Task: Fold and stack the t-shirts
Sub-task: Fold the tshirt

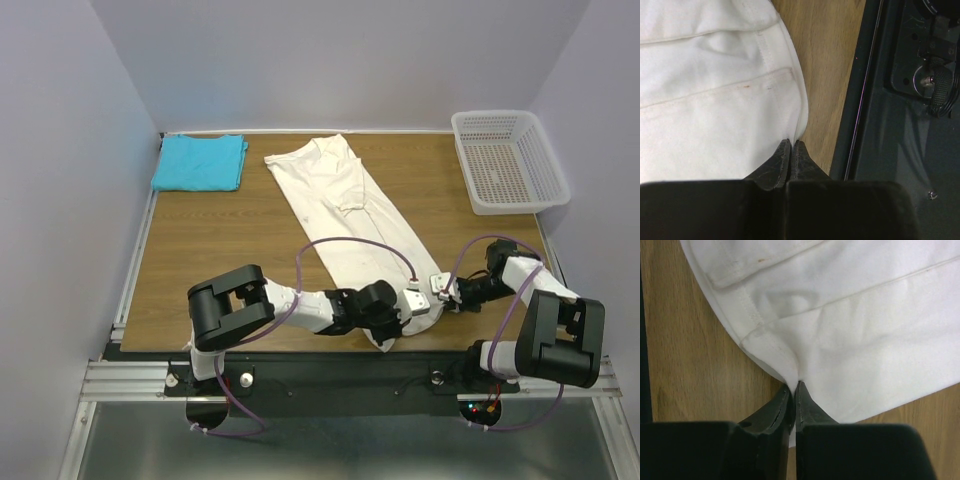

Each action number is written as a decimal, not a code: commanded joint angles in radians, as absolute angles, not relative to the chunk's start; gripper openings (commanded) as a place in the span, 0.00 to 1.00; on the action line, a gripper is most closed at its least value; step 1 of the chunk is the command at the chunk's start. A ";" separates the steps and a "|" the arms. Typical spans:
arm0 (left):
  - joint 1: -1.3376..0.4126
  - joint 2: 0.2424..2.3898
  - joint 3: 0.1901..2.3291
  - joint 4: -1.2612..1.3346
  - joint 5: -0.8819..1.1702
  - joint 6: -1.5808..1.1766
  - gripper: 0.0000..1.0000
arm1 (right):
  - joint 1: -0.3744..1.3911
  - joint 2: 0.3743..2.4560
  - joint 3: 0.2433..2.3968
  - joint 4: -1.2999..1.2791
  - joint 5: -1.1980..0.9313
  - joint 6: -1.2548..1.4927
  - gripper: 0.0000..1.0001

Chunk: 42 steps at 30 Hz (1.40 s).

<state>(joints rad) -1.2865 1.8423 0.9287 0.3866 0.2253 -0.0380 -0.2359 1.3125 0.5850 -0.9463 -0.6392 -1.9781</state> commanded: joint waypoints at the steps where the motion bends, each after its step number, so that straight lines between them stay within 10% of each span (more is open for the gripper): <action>1: -1.275 1.784 0.911 0.419 0.252 -0.052 0.00 | -0.227 1.327 0.555 -0.792 -0.569 -2.251 0.04; 17: -1.137 1.556 0.845 0.376 0.373 -0.035 0.00 | -0.222 1.433 1.017 -1.334 -0.840 -2.200 0.01; 42: -0.612 1.580 1.020 0.170 0.538 0.144 0.00 | 0.152 2.028 1.849 -1.077 -0.850 -1.416 0.01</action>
